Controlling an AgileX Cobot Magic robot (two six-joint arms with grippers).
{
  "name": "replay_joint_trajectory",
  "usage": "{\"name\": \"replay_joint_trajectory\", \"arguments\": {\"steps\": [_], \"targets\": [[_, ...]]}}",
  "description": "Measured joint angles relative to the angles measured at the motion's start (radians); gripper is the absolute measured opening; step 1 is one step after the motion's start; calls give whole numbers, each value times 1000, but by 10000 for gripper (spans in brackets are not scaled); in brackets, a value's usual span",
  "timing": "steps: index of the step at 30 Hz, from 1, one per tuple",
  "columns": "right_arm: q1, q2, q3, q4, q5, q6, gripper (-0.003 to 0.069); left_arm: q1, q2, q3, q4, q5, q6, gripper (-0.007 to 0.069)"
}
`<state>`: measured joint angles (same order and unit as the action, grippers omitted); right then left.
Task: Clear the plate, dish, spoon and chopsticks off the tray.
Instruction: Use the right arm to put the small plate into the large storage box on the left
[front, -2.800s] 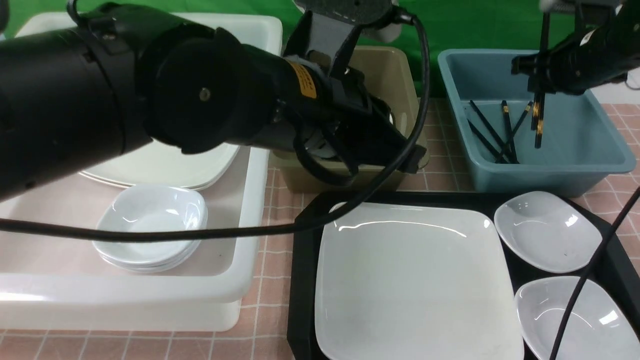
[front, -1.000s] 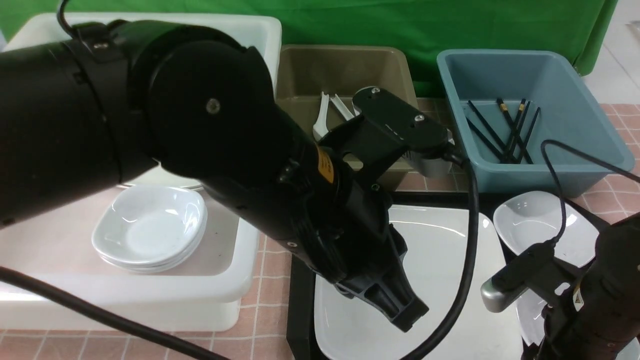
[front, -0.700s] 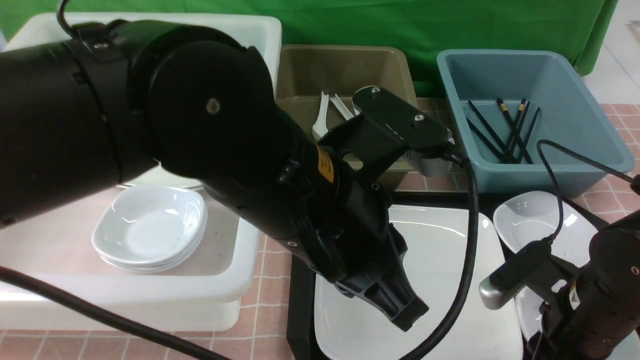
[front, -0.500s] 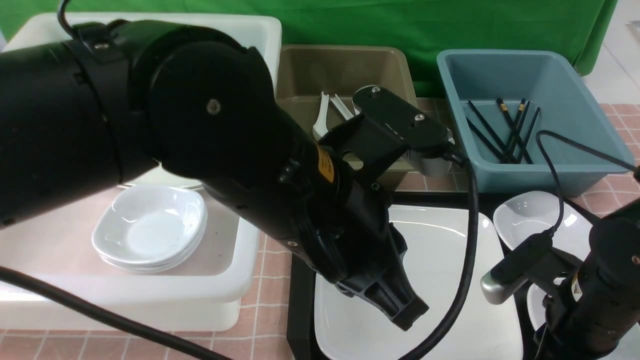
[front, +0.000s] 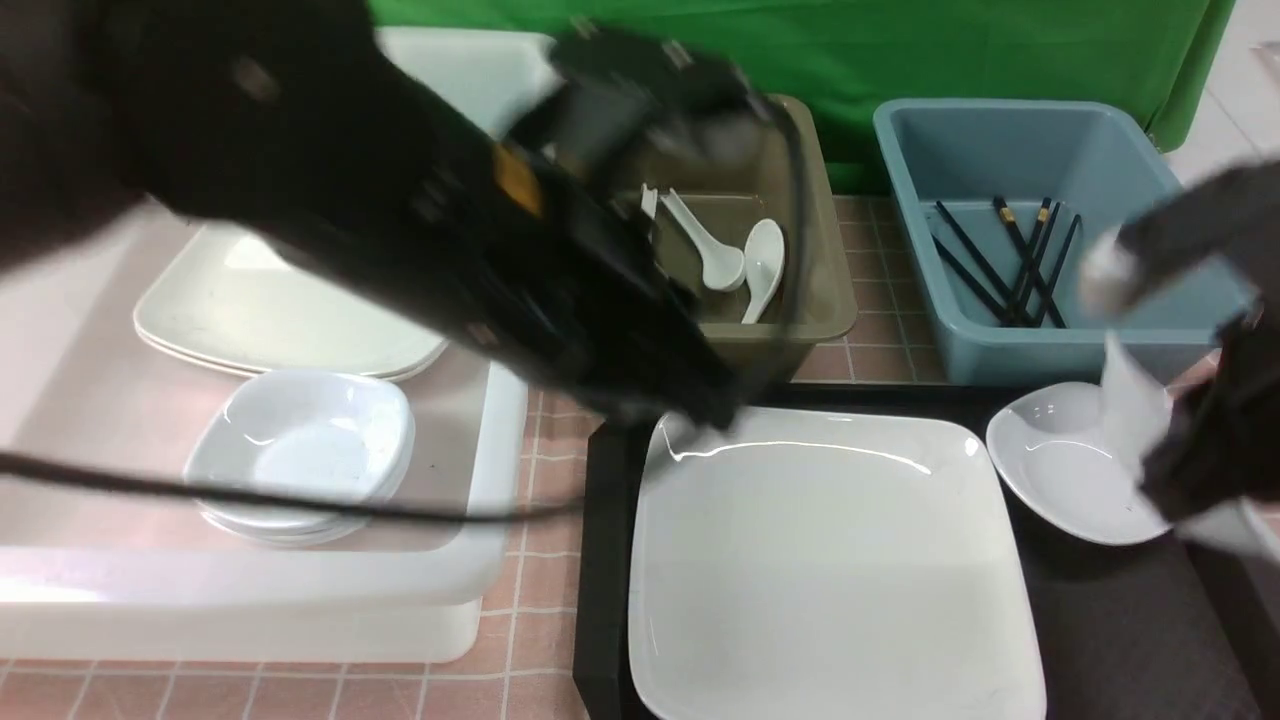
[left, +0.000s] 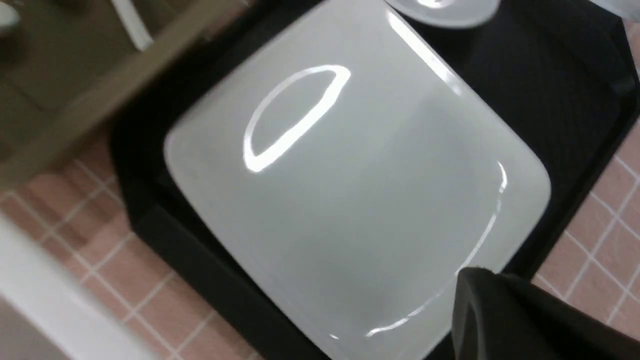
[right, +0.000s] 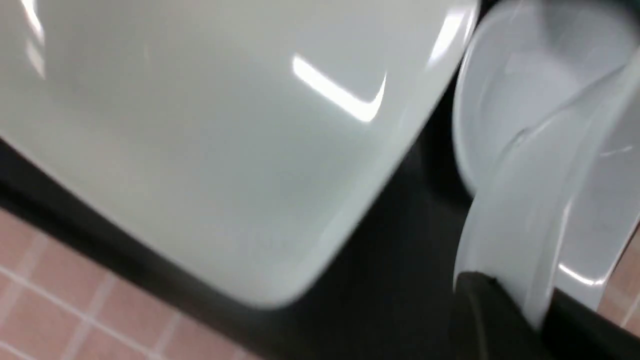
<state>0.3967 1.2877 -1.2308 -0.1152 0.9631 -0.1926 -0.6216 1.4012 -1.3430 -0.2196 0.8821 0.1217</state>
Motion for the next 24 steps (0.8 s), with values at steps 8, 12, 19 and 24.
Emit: {"name": "replay_joint_trajectory", "arguments": {"steps": [8,12,19,24], "targets": [[79,131,-301,463,-66,-281,78,362,-124,-36,6,85,4,-2],[194,260,-429,500,-101,-317,78,553,-157,-36,12,138,4,-3],[430,625,-769,511,-196,-325,78,819,-185,-35,15,211,28,-3],[492,833,-926,500,-254,-326,78,845,-189,-17,-4,220,33,-3]]}}
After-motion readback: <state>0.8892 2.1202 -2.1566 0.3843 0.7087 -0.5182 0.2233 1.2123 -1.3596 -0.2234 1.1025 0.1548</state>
